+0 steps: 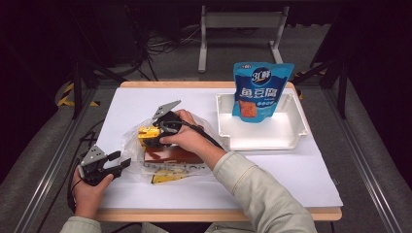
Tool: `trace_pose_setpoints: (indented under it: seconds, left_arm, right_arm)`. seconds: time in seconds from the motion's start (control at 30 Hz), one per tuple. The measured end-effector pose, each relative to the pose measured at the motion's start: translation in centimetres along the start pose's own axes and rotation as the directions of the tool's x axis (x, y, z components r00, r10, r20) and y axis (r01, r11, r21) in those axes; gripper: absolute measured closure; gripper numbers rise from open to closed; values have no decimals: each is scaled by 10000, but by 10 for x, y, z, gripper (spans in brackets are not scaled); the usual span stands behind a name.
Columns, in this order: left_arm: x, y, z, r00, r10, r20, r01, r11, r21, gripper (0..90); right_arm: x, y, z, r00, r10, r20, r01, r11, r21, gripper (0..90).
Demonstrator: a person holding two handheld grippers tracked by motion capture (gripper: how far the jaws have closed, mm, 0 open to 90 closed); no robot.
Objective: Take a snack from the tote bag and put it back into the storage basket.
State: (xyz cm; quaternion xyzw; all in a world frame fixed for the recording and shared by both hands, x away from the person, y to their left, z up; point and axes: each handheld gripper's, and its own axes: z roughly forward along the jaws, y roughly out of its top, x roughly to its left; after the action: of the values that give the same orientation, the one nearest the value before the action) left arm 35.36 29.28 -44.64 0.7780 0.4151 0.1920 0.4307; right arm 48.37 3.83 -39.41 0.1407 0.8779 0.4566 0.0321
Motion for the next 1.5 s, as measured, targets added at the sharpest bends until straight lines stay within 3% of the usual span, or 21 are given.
trace_pose_setpoints:
  seconds: [0.4, 0.87, 1.07, 1.27, 1.5]
  left_arm:
    - [0, 0, 0, 10000, 15, 23, -15, 10000, 13, 460]
    - [0, 0, 0, 10000, -6, 22, 6, 10000, 6, 460]
    - [0, 0, 0, 10000, -21, 30, 21, 10000, 2, 460]
    - [0, 0, 0, 10000, -4, 27, 4, 10000, 17, 460]
    - [0, 0, 0, 10000, 6, 32, -6, 10000, 1, 461]
  right_arm:
    - [1, 0, 7, 9999, 108, -118, -102, 9986, 510, 237]
    - [0, 3, 14, 9997, -191, -145, 206, 9940, 1072, 293]
    - [0, 4, 15, 9992, -336, -210, 357, 9930, 1124, 399]
    - [1, 6, 12, 9959, -843, -341, 882, 9868, 1361, 529]
    - [2, 7, 12, 9924, -1197, -285, 1226, 9818, 1450, 553]
